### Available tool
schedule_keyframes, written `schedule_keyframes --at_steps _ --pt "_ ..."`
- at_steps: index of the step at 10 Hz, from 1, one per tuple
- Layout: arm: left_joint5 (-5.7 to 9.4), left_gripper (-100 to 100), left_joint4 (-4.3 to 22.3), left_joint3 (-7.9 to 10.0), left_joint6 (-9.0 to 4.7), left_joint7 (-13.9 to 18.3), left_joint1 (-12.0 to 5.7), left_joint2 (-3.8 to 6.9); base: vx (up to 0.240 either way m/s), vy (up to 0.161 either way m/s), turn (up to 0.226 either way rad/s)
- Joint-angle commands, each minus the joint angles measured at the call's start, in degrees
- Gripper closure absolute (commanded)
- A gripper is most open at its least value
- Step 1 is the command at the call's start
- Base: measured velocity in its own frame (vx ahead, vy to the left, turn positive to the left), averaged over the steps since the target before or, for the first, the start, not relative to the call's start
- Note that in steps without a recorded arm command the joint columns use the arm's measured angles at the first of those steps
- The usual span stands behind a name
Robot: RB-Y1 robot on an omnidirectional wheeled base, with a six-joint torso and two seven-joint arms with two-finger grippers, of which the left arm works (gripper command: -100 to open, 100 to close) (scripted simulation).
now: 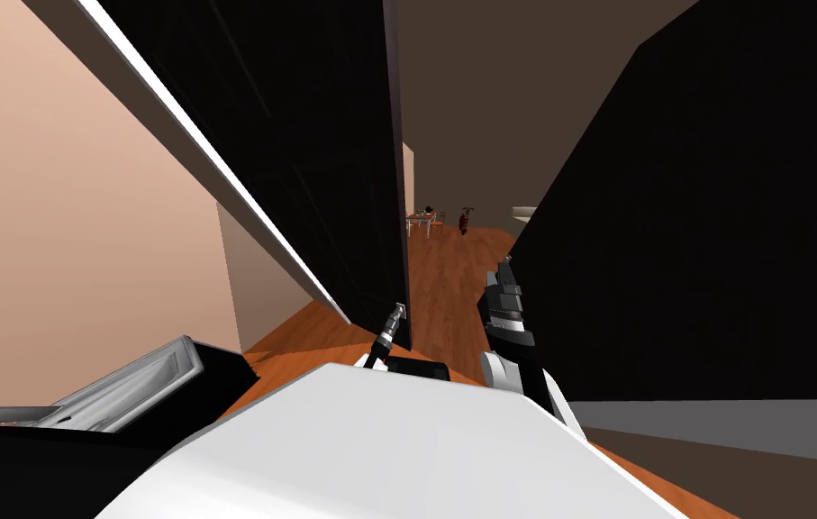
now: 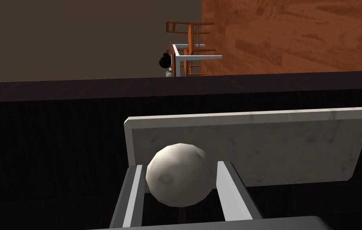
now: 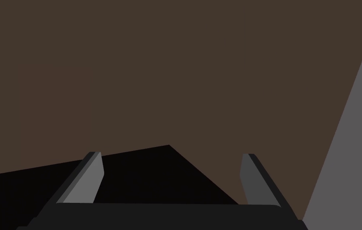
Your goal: Push the door open
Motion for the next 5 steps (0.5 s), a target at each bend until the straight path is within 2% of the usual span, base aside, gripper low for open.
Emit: schedule_keyframes --at_steps 1,3,5 --pt "0.01 100 0.0 -0.01 -0.07 0.0 0.08 0.01 -0.011 0.003 0.003" --pt "0.01 100 0.0 -0.01 -0.07 0.0 0.08 0.01 -0.004 0.001 0.002" --pt "0.35 100 0.4 0.89 0.12 -0.2 -0.12 0.43 0.122 -0.052 0.030"
